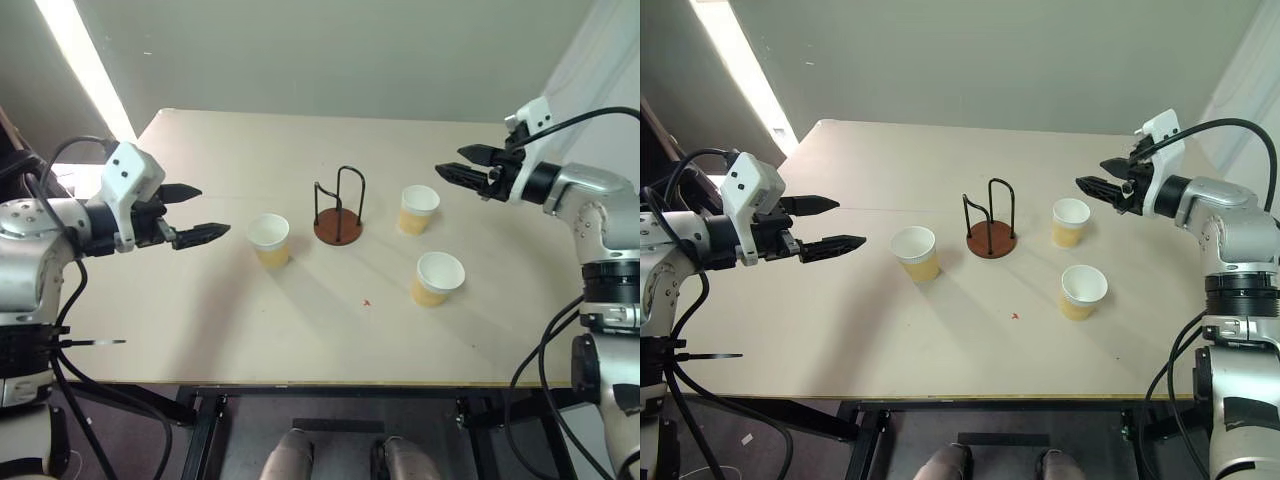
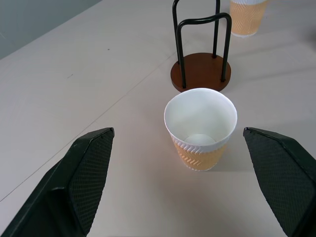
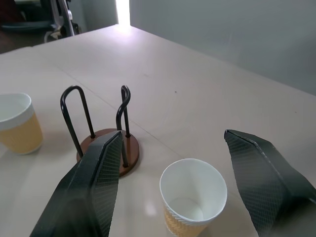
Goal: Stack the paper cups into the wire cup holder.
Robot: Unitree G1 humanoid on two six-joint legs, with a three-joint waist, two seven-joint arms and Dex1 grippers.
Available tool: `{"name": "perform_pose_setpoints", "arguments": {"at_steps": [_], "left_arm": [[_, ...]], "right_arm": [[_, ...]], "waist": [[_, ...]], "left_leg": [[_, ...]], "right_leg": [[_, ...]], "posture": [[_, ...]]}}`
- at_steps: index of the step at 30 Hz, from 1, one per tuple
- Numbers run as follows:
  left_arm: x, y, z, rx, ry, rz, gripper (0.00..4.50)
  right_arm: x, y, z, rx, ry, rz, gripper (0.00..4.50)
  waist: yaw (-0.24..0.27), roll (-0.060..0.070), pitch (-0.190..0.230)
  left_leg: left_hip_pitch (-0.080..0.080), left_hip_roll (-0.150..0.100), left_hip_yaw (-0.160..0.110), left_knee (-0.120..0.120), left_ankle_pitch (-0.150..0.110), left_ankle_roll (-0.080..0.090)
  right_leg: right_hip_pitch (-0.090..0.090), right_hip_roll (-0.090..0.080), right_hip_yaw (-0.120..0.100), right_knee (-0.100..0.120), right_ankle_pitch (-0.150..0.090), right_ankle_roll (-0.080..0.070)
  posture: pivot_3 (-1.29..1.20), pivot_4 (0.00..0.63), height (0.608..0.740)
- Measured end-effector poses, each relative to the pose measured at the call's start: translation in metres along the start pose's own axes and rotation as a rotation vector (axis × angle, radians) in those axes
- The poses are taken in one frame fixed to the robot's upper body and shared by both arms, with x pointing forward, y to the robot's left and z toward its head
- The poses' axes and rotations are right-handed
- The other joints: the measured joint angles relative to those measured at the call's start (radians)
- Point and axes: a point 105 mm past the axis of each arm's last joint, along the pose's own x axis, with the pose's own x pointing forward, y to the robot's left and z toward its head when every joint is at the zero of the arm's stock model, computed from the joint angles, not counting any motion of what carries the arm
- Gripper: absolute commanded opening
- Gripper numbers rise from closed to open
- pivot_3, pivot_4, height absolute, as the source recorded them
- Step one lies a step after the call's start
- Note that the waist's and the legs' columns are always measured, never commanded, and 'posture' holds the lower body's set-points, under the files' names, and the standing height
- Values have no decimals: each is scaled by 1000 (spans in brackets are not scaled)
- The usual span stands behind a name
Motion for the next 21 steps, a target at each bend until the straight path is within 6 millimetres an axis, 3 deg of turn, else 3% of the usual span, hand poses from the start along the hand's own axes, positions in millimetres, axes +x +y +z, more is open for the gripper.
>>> {"name": "perform_pose_setpoints", "arguments": {"at_steps": [11, 21], "left_arm": [[19, -16, -2, -45, -24, -91, 4500], [59, -43, 13, -60, -94, -219, 4500]], "right_arm": [[-19, 12, 19, 2, 4, 48, 3369], [-31, 52, 27, 55, 64, 234, 3369]], "waist": [[3, 0, 0], [9, 0, 0]], "left_leg": [[0, 0, 1, 0, 0, -1], [0, 0, 4, 1, 2, -3]], "right_leg": [[0, 0, 0, 0, 0, 0], [0, 1, 0, 0, 2, 3]], "posture": [[0, 150, 740], [0, 150, 740]]}}
